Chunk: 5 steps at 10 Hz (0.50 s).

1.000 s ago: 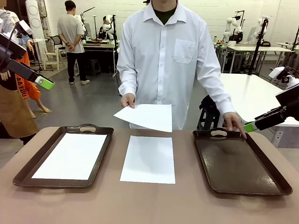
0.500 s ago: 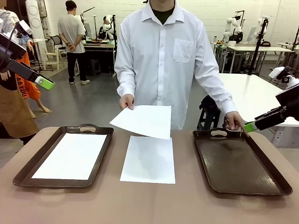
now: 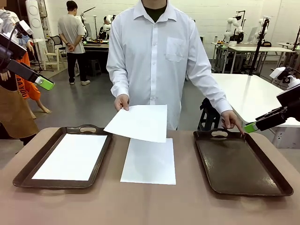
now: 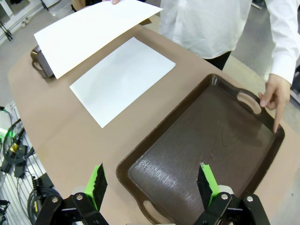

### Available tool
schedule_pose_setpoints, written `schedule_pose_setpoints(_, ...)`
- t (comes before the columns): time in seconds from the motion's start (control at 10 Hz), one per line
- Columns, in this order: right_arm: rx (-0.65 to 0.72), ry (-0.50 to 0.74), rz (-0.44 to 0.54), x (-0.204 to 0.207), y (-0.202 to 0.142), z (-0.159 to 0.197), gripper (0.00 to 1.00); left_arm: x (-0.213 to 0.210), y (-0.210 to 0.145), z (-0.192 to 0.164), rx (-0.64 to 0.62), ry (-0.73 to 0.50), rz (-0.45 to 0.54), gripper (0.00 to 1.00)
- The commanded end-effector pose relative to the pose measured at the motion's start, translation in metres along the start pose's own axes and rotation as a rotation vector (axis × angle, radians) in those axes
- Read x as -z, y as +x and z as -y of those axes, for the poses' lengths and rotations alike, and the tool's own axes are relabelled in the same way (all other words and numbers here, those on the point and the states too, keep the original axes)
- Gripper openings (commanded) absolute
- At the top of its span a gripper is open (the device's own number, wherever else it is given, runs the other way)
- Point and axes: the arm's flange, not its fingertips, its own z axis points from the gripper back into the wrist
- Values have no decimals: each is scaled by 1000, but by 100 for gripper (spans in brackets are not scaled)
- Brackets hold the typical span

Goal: Sort the A4 documents.
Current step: Receive the A4 Paper.

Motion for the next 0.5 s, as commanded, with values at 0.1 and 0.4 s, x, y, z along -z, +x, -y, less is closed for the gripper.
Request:
schedule_pose_setpoints(0.1,130,1,-45,25,-3,3,100,0,0,0,3,0,-4,100)
schedule_pose_setpoints(0.4,314,100,-118,91,9,10,100,0,0,0,3,0,-4,100)
